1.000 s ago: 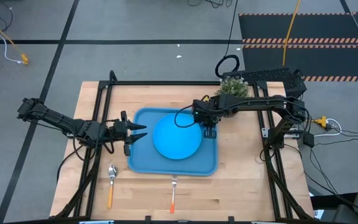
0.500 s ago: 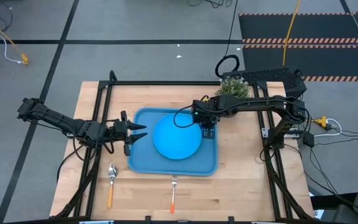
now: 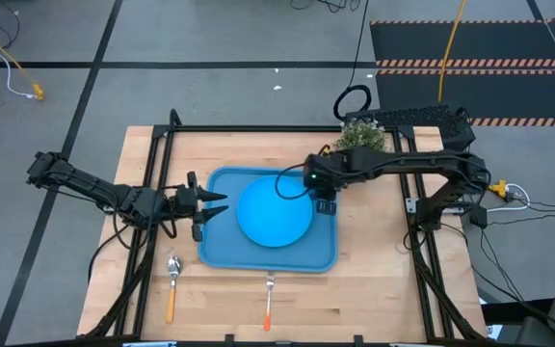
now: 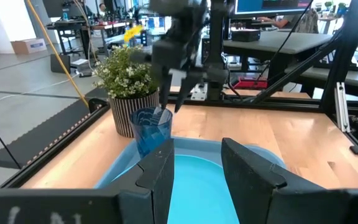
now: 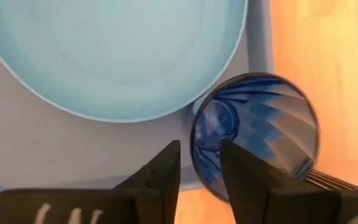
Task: Pick and place plate/cup/fork/spoon on tray
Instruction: Move the blue plate on the blue tray to the bottom left of the blue cup
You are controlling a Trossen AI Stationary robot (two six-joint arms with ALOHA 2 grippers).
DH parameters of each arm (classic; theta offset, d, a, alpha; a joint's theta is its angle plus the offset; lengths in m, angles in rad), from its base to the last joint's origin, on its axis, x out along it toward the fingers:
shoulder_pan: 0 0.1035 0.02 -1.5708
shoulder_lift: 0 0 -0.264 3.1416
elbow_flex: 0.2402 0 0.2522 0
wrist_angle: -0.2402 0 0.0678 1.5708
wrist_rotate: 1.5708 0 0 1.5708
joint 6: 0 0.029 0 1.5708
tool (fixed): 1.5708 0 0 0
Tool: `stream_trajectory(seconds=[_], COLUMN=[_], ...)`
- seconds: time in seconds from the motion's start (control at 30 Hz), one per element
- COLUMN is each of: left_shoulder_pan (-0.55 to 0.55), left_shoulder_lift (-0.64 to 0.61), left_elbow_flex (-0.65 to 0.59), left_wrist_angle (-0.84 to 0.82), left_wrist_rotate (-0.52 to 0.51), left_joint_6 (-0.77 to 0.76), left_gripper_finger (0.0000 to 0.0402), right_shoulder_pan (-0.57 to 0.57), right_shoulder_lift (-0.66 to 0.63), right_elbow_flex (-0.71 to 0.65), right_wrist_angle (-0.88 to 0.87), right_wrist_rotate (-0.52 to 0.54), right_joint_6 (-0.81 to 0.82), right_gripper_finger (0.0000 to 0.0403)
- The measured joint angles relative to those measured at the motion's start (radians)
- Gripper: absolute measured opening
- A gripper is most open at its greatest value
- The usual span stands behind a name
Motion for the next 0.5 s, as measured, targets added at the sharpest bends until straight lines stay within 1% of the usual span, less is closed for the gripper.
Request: stream_trajectory(seconds=[0.1,0.23,0.27,0.37,0.43,0.5], left_shoulder_pan=[0.000,0.000,0.000,0.000,-0.001,-0.001], left_shoulder_lift=[0.000,0.000,0.000,0.000,0.000,0.000], left_elbow_flex=[0.000,0.000,0.000,0.000,0.000,0.000], left_wrist_angle=[0.000,0.001,0.002,0.019,0.030,0.030], left_wrist_rotate=[0.000,0.000,0.000,0.000,0.001,0.002], left_joint_6=[0.000,0.001,0.003,0.006,0.003,-0.005], left_gripper_finger=[0.0136,0.0136,0.0136,0.0136,0.0136,0.0136], right_shoulder_pan=[0.039,0.146,0.181,0.277,0.322,0.349], right_shoulder_lift=[-0.046,-0.061,-0.056,-0.011,0.028,0.067], right_elbow_flex=[0.000,0.000,0.000,0.000,0.000,0.000], right_wrist_angle=[0.012,0.082,0.102,0.165,0.181,0.199], right_wrist_rotate=[0.006,0.010,0.013,0.074,0.103,0.103], right_joint_6=[0.059,0.163,0.176,0.183,0.177,0.180], right_gripper_finger=[0.0120,0.0125,0.0125,0.0125,0.0125,0.0125])
